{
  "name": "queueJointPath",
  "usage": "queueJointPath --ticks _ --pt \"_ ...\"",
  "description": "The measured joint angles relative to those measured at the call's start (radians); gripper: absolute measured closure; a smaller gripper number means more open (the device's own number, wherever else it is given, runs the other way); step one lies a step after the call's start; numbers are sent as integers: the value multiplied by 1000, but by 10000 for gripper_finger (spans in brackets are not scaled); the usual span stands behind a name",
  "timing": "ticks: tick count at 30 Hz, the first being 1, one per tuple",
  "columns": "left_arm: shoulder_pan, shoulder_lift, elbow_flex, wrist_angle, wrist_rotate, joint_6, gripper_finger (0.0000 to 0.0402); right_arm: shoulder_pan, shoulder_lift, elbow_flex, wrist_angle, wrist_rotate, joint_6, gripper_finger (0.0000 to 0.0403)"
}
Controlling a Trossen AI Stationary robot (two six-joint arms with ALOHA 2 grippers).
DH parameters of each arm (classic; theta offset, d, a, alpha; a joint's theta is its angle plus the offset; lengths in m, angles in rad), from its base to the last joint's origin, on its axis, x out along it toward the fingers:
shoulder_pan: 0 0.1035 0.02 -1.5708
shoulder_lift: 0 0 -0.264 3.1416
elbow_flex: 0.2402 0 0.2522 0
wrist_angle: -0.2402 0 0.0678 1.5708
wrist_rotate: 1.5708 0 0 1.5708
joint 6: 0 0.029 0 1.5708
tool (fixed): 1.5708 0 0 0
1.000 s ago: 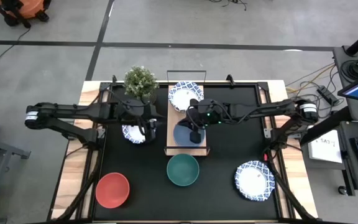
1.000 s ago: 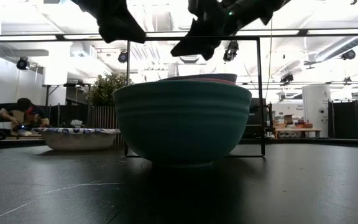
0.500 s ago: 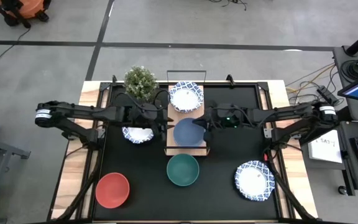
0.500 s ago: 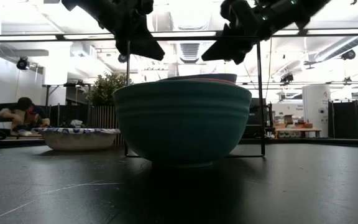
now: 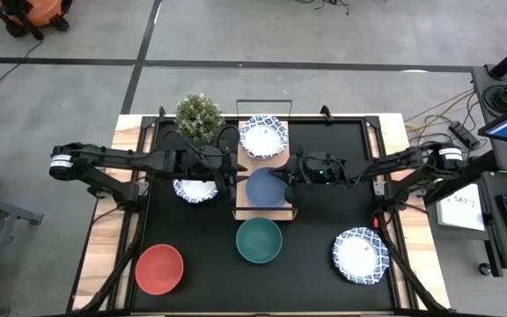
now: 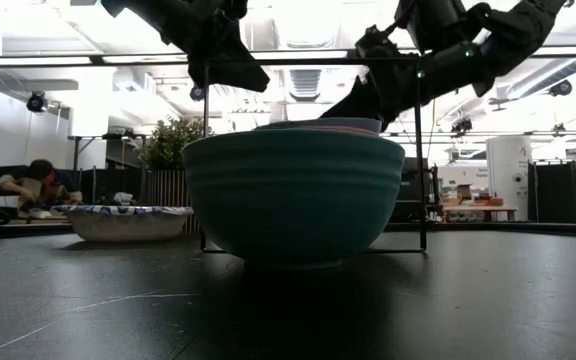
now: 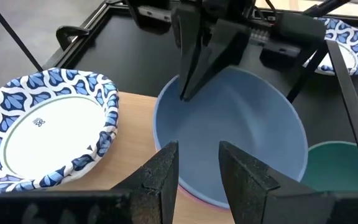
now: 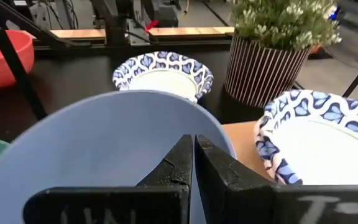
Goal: Place and stack bowls onto a shelf
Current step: Stack the plastic blue bowl on top of the plastic pink bowl on the shelf, then stack the white paper bowl on top of the white paper bowl on the shelf
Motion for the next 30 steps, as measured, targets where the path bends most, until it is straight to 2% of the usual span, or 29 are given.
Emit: queueJointPath --ticks 7,13,20,26,28,30 --pt "0 0 0 -1 0 0 304 0 -2 47 -7 1 -6 394" --pt "-4 -1 0 -17 1 0 304 0 -75 81 -76 1 -29 394" --pt "-8 -5 0 -44 3 -5 304 1 -173 82 -162 0 68 394" --pt "-8 -6 0 -42 3 0 304 20 -185 78 -179 -4 34 394" --pt "-10 -6 0 -65 3 0 304 28 -183 78 -193 0 33 394" --pt "-15 -14 5 -163 12 -1 304 44 -183 78 -235 1 18 394"
